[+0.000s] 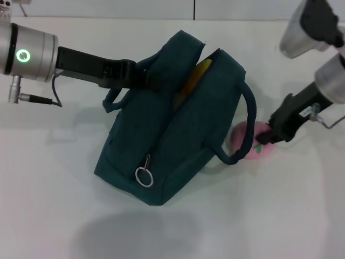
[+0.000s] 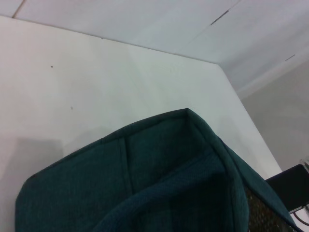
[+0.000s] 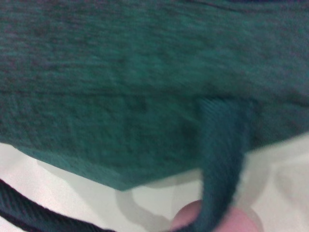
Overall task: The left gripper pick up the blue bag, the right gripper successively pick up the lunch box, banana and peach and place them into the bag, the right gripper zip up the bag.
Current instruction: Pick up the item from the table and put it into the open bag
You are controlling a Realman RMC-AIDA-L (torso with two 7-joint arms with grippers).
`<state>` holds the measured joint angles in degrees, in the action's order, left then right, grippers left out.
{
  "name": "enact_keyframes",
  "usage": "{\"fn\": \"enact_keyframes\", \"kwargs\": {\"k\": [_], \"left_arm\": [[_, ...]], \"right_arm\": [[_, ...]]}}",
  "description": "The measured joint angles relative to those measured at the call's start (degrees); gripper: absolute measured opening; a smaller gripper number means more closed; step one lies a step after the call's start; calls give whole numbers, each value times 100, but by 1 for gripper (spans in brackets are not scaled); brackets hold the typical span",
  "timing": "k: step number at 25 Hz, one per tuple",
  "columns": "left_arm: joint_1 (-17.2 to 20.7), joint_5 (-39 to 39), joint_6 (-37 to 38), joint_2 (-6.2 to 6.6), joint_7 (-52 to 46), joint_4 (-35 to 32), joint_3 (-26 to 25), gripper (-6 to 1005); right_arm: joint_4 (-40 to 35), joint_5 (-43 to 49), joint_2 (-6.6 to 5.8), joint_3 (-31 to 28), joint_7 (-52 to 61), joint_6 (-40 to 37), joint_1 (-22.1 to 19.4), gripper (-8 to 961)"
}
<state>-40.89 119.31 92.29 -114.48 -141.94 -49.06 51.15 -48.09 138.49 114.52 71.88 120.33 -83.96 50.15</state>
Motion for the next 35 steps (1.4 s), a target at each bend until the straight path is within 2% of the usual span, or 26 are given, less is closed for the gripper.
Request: {"fn": "enact_keyframes", "kwargs": {"k": [3,8,10,13,17,20,26,35], "left_arm": [[11,-69,9,-2,0,1,1,58],[18,-105,101,-16,-17,-7,22,58],[-8,-169,150,-49,-27,-13,14,58],[-24,-351,228,-63,-32,-16,9,58],[-28,-576,366,-54,-65,-22,3,58],[-25,-588,373,-44,-89,-27,-1,58],[-46,-763,376,-23,-156,-27,-1,58],[-76,-795,378,-12,-159,-25,1,58]], "right_arm": [[-52,194,-84,-292,79,-174,-143,174],[-796,487,-128,-1414,133,-416,-684,154],[-1435,135,-100,-1767,51,-474,-1019,145],[-2219,-858,-60,-1886,-170,-468,-1513,133],[-2518,-2620,-37,-1880,-782,-631,-1918,108],[-2242,-3296,-37,-1845,-1138,-955,-1896,87],[-1617,-3492,72,-1744,-1710,-1216,-1551,47],[-934,-3476,84,-906,-2269,-547,-1188,41]]}}
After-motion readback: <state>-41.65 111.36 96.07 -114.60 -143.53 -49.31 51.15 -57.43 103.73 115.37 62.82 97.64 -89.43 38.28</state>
